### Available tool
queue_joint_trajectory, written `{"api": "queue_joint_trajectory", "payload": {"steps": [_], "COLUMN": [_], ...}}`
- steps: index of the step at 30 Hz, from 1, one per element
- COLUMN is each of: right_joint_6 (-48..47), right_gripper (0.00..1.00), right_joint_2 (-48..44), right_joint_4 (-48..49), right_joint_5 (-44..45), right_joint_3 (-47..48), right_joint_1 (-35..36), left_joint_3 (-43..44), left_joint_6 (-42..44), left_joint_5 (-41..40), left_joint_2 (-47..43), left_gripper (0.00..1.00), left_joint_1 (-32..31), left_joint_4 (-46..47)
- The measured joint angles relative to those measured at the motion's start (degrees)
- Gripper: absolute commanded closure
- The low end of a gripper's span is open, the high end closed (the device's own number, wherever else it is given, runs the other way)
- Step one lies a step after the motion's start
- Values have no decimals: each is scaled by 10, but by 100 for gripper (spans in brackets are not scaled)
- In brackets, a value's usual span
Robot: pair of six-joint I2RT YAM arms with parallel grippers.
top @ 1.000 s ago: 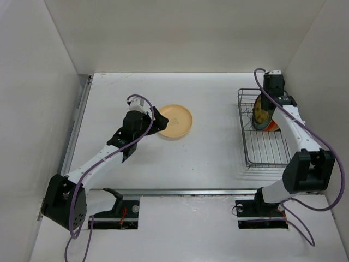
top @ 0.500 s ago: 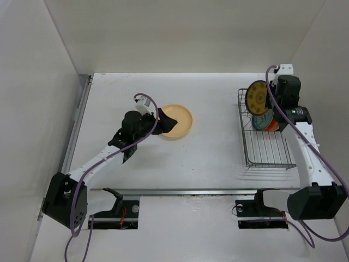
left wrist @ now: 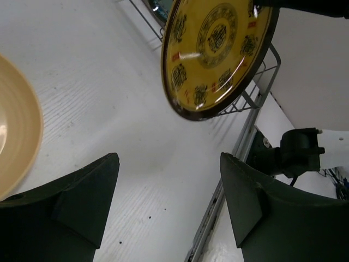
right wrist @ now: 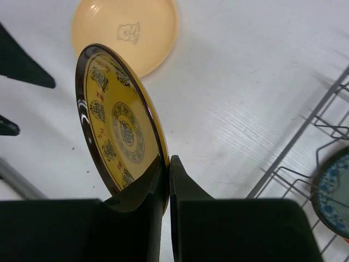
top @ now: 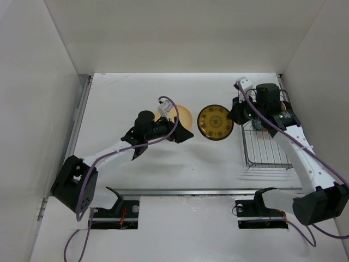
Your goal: Unload the plates from the dish rack
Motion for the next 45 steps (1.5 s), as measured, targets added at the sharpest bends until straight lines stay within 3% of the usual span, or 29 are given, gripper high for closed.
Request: {"api": "queue_joint_trajectory", "payload": {"steps": [12, 13, 18, 21, 26, 27, 28, 30, 31, 38, 45], "right_joint_6": [-43, -50, -75, -84, -86, -86, -86, -87, -90, -99, -50], "right_gripper": [100, 100, 100, 100, 100, 95, 77, 22, 0, 0, 0], "right_joint_2": [0, 0, 0, 0, 0, 0, 0, 0, 0, -6, -86], "right_joint_4": [-40, -45, -64, -65, -68, -71, -74, -79, -79, -77, -11], "right_joint_5": [-104, -115, -151, -152, -151, -151, -150, -163, -172, -183, -89], "right_joint_3": [0, 0, 0, 0, -1, -1, -1, -1, -1, -8, -64], "right_joint_1": [29, 31, 36, 37, 36, 36, 36, 37, 38, 44, 39], "left_joint_3": [43, 43, 49, 59, 64, 64, 64, 64, 65, 76, 66], "left_joint_6": [31, 33, 38, 42, 47, 47, 47, 47, 47, 39, -39], "left_joint_5": [-1, -1, 11, 28, 45, 48, 52, 59, 60, 23, -109], "left_joint_2": [23, 25, 36, 40, 49, 51, 53, 55, 56, 61, 41], "left_gripper": [36, 39, 82, 99, 100, 100, 100, 100, 100, 100, 100], "left_joint_1": [-24, -24, -27, -33, -35, -35, -35, -35, -35, -19, 90], "left_joint_4": [-21, -23, -31, -34, -39, -39, -39, -41, -41, -68, -101]}}
